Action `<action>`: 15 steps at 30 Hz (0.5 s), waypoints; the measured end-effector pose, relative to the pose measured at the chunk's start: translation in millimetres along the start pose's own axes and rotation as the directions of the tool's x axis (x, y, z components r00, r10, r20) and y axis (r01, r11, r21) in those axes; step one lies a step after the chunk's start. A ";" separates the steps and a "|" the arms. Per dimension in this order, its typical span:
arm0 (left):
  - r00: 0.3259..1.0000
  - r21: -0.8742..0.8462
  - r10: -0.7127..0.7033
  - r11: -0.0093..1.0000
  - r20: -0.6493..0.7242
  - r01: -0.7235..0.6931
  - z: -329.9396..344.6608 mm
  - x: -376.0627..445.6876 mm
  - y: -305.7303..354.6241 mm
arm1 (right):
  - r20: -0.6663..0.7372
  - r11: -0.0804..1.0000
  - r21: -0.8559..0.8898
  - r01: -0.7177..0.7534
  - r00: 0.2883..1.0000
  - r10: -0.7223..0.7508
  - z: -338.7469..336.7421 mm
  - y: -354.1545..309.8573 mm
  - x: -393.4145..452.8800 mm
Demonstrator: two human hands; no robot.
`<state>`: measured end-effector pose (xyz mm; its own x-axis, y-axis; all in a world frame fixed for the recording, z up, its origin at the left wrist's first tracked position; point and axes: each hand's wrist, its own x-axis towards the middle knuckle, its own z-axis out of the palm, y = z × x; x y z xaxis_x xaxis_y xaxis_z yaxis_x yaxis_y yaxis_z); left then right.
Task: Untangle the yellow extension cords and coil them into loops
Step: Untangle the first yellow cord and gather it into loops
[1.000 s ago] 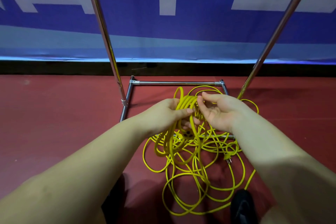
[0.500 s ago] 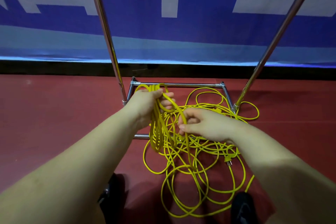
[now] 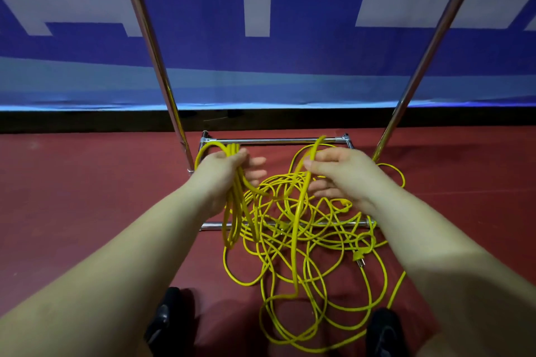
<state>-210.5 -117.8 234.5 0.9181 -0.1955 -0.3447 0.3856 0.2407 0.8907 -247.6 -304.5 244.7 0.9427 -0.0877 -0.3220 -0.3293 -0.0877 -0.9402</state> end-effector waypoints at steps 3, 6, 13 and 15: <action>0.993 0.158 -0.009 0.987 0.120 -0.010 5.8 -4.9 -3.9 | -0.061 0.963 0.260 -0.075 0.994 0.094 -2.5 -2.5 1.0; 0.971 0.260 -0.060 0.966 0.230 -0.002 8.7 -8.6 -6.9 | -0.053 0.893 0.430 -0.131 0.984 0.170 -0.2 -2.4 4.1; 0.905 0.429 -0.161 0.903 0.393 -0.026 14.6 -18.8 -12.8 | 0.008 0.698 0.686 -0.207 0.961 0.276 -2.5 -6.6 5.7; 0.909 0.434 -0.153 0.900 0.387 -0.034 15.4 -19.9 -13.3 | 0.028 0.713 0.673 -0.198 0.970 0.243 -2.4 -9.1 4.1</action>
<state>-235.3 -131.7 234.1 0.7406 -0.5828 -0.3344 0.2763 -0.1895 0.9422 -240.9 -306.5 252.2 0.8358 -0.0786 -0.5433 -0.3844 0.6228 -0.6814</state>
